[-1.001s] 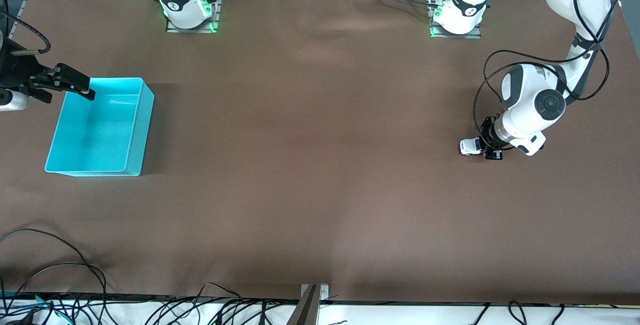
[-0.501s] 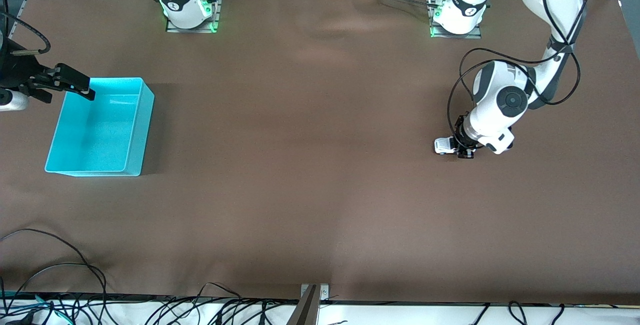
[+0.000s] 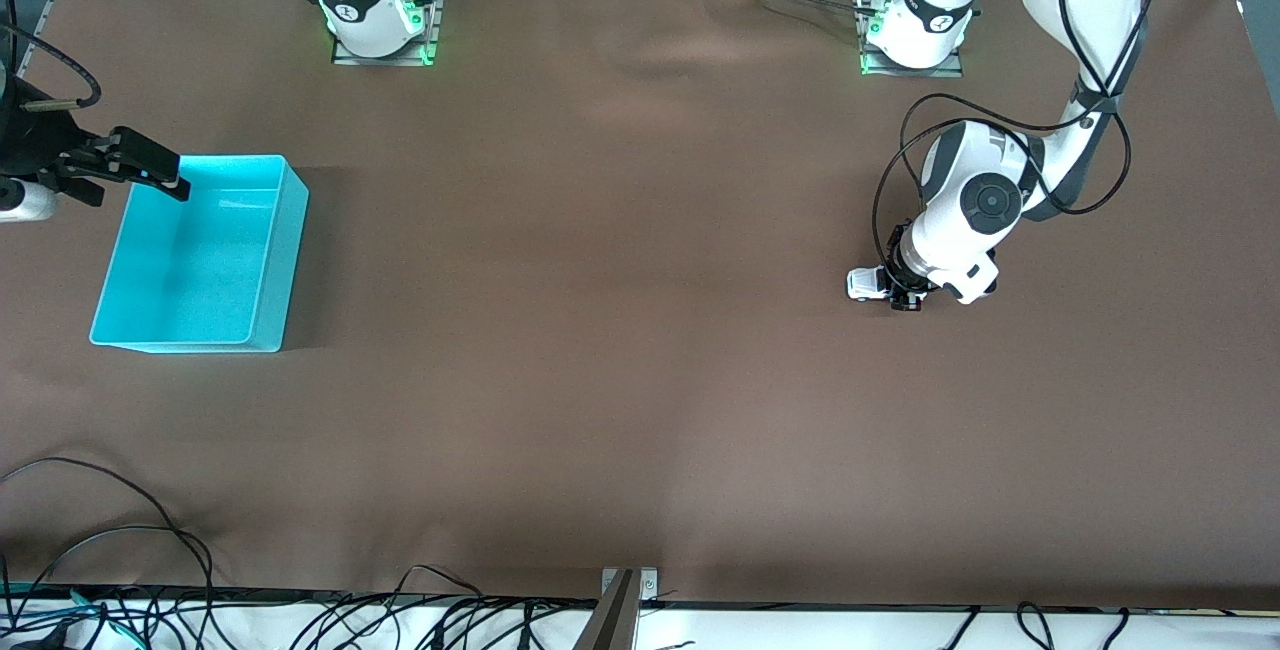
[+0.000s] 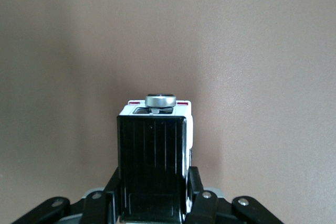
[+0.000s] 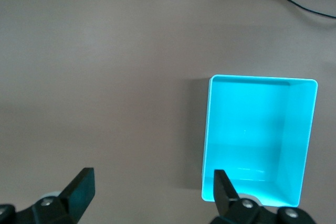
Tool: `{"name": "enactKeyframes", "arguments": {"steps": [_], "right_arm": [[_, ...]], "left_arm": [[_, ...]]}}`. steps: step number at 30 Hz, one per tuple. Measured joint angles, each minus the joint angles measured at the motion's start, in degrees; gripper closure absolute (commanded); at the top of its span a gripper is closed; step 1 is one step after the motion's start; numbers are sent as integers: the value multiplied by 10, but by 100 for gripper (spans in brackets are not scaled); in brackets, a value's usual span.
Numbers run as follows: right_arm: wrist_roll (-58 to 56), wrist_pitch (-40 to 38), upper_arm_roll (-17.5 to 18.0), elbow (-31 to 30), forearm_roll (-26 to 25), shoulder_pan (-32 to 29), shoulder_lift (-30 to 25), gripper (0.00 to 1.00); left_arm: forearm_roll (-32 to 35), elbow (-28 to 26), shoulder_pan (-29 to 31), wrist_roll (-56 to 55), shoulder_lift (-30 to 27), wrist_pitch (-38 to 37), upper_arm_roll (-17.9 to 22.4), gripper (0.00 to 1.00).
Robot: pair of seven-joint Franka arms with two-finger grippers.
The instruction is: Wind and store white jeep toy
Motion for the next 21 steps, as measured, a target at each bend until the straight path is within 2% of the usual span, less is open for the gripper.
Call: {"name": "enactKeyframes", "arguments": {"steps": [13,21], "right_arm": [[0,0,0,0,0,0,0,0],[0,0,0,0,0,0,0,0]], "left_arm": [[2,0,11,-1,-1,-5,7,97],[59,-1,54,-1,-1,-13,8,97]]}}
